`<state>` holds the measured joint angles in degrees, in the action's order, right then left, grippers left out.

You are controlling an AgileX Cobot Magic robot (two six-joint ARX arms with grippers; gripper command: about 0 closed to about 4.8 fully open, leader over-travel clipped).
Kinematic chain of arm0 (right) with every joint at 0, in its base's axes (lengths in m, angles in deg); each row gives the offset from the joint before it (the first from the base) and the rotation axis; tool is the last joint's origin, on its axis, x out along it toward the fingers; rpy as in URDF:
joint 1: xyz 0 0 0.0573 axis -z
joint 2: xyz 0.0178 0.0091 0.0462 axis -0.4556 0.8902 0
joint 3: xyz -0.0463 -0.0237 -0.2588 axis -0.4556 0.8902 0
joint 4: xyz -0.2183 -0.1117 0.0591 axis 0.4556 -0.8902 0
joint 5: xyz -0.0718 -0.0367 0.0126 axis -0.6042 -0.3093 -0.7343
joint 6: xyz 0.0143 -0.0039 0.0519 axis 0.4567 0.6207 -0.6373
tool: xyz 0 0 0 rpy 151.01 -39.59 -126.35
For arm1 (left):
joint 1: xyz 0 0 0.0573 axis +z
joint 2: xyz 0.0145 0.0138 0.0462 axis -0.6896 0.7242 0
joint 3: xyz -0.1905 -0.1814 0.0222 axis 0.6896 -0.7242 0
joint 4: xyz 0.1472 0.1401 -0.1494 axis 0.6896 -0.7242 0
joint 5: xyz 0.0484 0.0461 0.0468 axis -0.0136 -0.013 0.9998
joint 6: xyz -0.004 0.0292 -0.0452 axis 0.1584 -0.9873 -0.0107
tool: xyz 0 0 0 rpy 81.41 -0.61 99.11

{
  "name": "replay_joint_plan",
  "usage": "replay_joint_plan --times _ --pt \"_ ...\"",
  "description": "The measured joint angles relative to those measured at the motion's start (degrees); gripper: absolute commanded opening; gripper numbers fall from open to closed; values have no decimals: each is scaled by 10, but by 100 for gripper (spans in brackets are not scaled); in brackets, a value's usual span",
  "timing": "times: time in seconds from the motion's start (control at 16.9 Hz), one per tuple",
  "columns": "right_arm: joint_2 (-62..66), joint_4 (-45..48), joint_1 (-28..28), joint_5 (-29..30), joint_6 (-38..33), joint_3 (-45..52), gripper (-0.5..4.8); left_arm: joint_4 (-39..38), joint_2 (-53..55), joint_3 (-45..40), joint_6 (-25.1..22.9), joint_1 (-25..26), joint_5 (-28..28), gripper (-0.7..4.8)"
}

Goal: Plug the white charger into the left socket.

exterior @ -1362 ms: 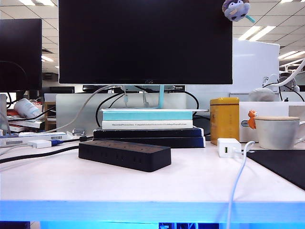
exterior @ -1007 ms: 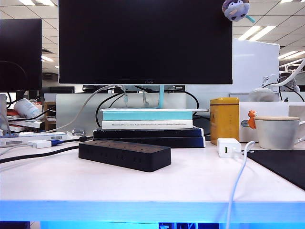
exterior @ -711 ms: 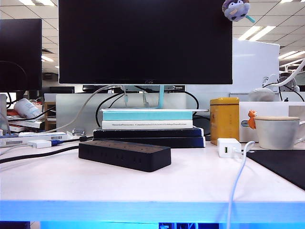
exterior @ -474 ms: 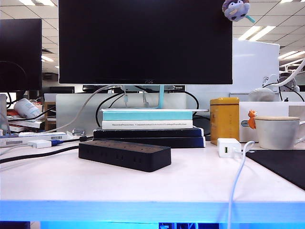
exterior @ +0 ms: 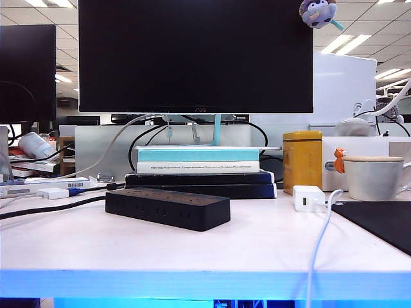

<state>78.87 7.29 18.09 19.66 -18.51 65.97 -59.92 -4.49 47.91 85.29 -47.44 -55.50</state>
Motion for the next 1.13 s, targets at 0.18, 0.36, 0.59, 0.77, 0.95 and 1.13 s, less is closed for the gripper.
replay_joint_plan --times 0.18,0.36,0.59,0.77,0.95,1.13 --pt "14 12 0 -29 -2 -53 -2 23 1 43 3 0 0 -5" --pt "81 12 0 -30 -1 -122 -2 25 25 96 3 0 2 -5" --pt "214 8 0 -24 -1 -233 -1 37 120 183 8 1 23 -5" --pt "349 3 -1 -22 -2 -355 -2 45 248 295 28 1 36 -5" --pt "482 6 -2 10 -2 -452 -1 45 366 397 29 2 -33 -5" --pt "621 -28 -29 18 -6 -536 -1 32 489 499 6 0 -110 -5"
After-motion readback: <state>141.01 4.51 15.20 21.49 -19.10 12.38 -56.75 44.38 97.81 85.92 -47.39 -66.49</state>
